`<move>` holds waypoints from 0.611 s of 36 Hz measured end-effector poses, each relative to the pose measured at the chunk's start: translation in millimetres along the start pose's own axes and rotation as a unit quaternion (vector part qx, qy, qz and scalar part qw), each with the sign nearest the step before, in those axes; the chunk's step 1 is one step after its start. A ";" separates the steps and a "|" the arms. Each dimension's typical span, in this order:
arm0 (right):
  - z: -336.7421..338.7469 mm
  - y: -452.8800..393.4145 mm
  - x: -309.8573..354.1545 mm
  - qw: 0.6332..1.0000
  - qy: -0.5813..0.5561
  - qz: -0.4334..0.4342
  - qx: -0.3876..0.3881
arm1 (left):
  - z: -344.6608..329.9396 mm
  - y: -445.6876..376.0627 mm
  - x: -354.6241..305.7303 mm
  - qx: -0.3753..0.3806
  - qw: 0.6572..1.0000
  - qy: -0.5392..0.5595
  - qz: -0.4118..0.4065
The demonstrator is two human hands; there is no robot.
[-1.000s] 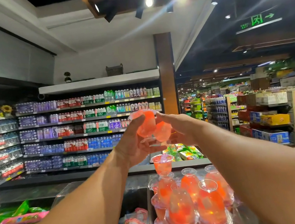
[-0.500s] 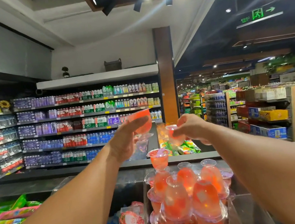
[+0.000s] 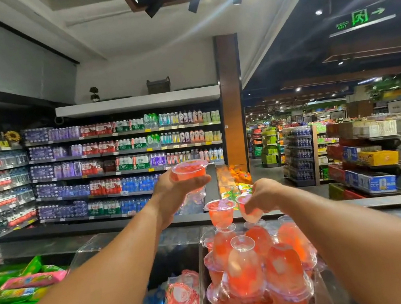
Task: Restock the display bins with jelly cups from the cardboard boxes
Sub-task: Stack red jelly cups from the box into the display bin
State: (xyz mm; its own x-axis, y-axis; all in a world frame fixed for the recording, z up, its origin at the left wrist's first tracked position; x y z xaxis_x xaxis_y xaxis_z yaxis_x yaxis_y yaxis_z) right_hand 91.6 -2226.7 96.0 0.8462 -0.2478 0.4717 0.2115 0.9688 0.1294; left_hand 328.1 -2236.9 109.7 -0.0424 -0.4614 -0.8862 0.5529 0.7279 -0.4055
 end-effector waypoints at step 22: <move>51.8 102.0 38.2 0.956 -0.172 0.218 0.092 | -39.5 -18.5 -10.0 0.026 0.995 -0.096 -0.005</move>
State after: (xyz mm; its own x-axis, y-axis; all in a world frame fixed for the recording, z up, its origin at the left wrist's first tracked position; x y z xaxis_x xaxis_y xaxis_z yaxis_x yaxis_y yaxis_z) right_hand 120.2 -2137.9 172.4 0.6168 0.1609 0.7705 -0.2422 0.9702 -0.0087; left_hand 285.4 -2225.7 117.2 0.1085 -0.5606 -0.8209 0.5956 0.6978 -0.3979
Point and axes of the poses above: each hand's wrist, its own y-axis away from the middle knuckle, its own z-axis out of the back of the hand, x = y × z, the point moved 1 cm from there along -y, towards the middle knuckle, and after that the axes turned 14 degrees about x, right-handed, at the moved point
